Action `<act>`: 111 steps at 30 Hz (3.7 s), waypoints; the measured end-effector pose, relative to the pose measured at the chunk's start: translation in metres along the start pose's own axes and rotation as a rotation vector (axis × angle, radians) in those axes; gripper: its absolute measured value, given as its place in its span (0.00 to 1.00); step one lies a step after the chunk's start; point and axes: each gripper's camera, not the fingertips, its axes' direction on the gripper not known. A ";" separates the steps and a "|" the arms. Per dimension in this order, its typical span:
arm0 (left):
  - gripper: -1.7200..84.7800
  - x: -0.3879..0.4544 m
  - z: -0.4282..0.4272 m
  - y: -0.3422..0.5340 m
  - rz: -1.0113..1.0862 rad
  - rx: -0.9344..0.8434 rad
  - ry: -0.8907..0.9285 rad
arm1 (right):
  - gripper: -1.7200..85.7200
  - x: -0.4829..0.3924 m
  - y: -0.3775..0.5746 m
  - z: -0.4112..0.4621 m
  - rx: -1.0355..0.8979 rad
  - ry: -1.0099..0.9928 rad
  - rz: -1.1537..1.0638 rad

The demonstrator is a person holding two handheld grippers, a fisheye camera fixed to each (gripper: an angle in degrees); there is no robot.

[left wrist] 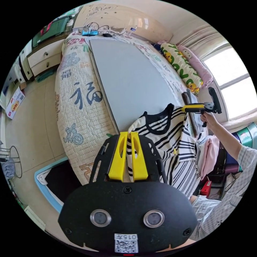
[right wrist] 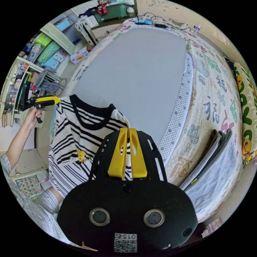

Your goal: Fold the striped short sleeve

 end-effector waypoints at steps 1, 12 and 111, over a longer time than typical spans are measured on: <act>0.02 0.012 -0.019 0.014 0.020 0.039 0.032 | 0.01 0.000 0.019 -0.024 0.029 -0.020 -0.011; 0.02 0.148 -0.103 0.263 0.103 -0.177 0.405 | 0.02 -0.054 0.291 -0.137 -0.117 -0.282 -0.111; 0.16 0.240 -0.216 0.599 -0.214 0.457 -0.091 | 0.15 0.359 0.602 -0.573 0.480 0.131 0.306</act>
